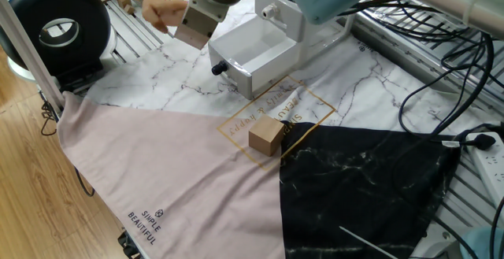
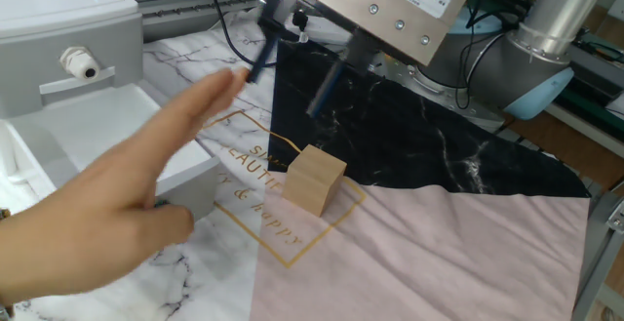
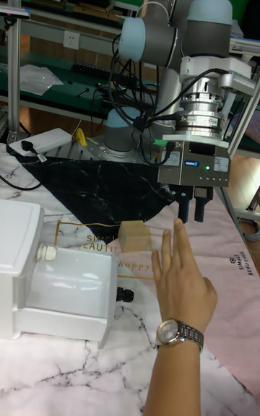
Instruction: Put things in the drawer
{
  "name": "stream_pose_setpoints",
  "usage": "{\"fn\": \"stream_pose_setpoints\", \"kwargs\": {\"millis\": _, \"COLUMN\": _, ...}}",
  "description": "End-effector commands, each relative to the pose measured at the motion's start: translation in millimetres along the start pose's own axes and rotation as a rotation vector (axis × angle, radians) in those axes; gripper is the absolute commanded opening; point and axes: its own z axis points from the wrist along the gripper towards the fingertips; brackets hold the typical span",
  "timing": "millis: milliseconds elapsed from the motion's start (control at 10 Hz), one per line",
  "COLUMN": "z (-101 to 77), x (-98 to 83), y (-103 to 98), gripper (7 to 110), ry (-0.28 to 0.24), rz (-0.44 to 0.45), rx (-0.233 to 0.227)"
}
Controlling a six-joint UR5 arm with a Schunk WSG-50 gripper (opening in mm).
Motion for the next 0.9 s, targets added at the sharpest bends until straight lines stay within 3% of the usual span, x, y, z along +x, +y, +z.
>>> {"fn": "stream_pose_setpoints", "kwargs": {"millis": 0, "z": -0.6, "x": -1.4, "y": 1, "gripper": 22, "ry": -0.002, "rz": 0.015, "rx": -0.002}}
{"fn": "stream_pose_setpoints", "kwargs": {"millis": 200, "z": -1.5, "x": -0.7, "y": 8, "gripper": 22, "ry": -0.002, "rz": 0.049, "rx": -0.02}}
{"fn": "stream_pose_setpoints", "kwargs": {"millis": 400, "z": 2.2, "x": 16.3, "y": 25, "gripper": 22, "ry": 0.08, "rz": 0.107, "rx": -0.054}}
{"fn": "stream_pose_setpoints", "kwargs": {"millis": 500, "z": 5.7, "x": 21.1, "y": 23, "gripper": 22, "ry": 0.098, "rz": 0.11, "rx": -0.045}}
{"fn": "stream_pose_setpoints", "kwargs": {"millis": 600, "z": 5.2, "x": 32.1, "y": 26, "gripper": 22, "ry": 0.138, "rz": 0.124, "rx": -0.057}}
{"fn": "stream_pose_setpoints", "kwargs": {"millis": 800, "z": -6.0, "x": 63.7, "y": 54, "gripper": 22, "ry": 0.275, "rz": 0.229, "rx": -0.143}}
